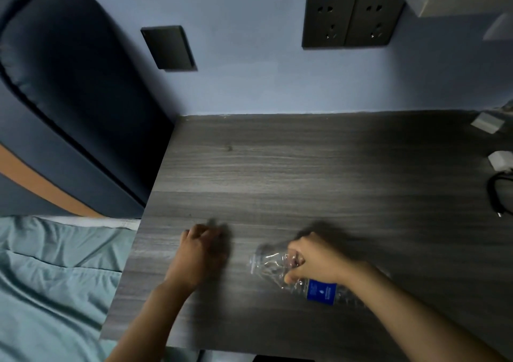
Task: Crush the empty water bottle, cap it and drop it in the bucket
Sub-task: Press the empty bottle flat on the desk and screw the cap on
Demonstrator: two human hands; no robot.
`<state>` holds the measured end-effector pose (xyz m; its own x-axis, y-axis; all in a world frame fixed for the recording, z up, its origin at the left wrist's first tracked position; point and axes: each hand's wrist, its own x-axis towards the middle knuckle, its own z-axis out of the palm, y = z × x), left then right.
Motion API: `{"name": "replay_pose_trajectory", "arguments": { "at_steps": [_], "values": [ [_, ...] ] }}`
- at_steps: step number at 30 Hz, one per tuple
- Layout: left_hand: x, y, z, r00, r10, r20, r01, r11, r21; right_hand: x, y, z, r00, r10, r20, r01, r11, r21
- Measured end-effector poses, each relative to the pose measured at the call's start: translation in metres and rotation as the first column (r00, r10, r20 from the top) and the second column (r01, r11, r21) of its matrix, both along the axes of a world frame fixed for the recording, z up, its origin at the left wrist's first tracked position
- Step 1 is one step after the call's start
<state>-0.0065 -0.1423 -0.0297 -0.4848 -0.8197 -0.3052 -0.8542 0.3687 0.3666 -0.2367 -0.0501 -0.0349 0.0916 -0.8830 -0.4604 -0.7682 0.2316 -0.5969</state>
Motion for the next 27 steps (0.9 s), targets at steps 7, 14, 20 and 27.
{"name": "replay_pose_trajectory", "arguments": {
  "at_steps": [7, 14, 20, 27],
  "values": [
    [0.007, 0.000, -0.001, 0.989, 0.078, -0.126, -0.076, 0.997, 0.021, -0.001, 0.003, -0.003, 0.999, -0.034, 0.002, 0.034, 0.999, 0.001],
    [0.018, 0.002, -0.002, 0.978, -0.041, -0.206, 0.022, 0.996, -0.092, -0.001, 0.009, -0.005, 0.998, -0.031, -0.056, 0.032, 0.999, 0.019],
    [0.002, 0.009, 0.003, 0.655, 0.584, -0.480, -0.267, 0.773, 0.576, 0.002, 0.008, 0.002, 0.997, -0.071, -0.040, 0.071, 0.997, 0.000],
    [-0.020, 0.029, 0.011, 0.398, 0.867, -0.299, -0.162, 0.387, 0.908, 0.002, 0.011, 0.010, 0.994, -0.101, -0.051, 0.100, 0.995, -0.024]
  ]
}}
